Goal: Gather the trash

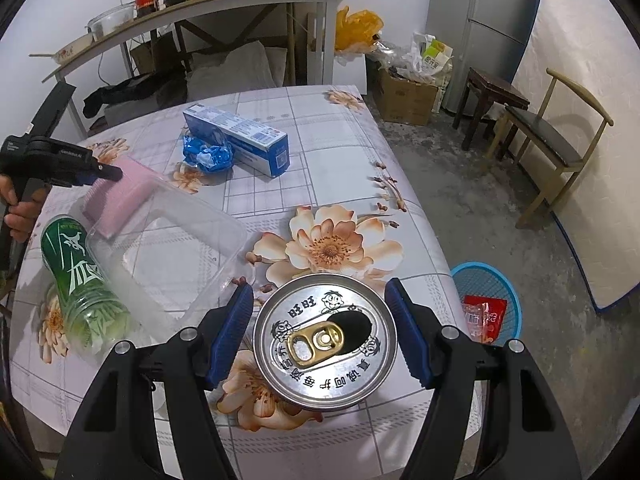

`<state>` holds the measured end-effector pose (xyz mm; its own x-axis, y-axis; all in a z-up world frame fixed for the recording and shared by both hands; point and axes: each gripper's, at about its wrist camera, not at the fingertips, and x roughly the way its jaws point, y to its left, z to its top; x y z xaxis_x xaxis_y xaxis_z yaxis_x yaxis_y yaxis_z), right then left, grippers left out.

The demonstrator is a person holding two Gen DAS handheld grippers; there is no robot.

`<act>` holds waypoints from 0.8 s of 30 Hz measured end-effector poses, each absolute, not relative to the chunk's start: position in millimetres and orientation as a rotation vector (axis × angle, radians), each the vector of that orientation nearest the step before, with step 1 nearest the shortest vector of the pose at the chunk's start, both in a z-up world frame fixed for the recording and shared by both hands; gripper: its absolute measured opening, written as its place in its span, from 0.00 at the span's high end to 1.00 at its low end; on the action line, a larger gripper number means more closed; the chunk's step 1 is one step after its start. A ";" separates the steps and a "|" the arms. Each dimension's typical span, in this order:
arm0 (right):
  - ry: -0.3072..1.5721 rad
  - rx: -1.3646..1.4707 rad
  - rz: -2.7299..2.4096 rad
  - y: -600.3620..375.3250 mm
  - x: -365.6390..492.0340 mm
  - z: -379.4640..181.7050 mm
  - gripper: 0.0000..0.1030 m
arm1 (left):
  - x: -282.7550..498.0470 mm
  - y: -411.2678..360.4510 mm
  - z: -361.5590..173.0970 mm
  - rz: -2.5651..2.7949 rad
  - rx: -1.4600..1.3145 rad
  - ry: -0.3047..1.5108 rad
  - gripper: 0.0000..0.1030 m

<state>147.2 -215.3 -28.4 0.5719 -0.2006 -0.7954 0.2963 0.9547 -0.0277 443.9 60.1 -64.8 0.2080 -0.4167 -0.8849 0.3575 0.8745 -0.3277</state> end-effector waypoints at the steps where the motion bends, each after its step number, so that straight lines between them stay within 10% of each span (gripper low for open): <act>1: 0.915 0.114 -0.291 -215.0 146.7 -28.0 0.36 | 446.2 64.2 -62.8 -0.514 -0.055 1.228 0.63; 8: 0.908 0.121 -0.287 -215.5 144.4 -26.9 0.36 | 439.4 51.0 -55.5 -0.536 0.055 1.209 0.20; 24: 0.912 0.129 -0.276 -214.0 146.8 -24.9 0.36 | 440.3 35.6 -74.7 -0.428 0.221 1.217 0.26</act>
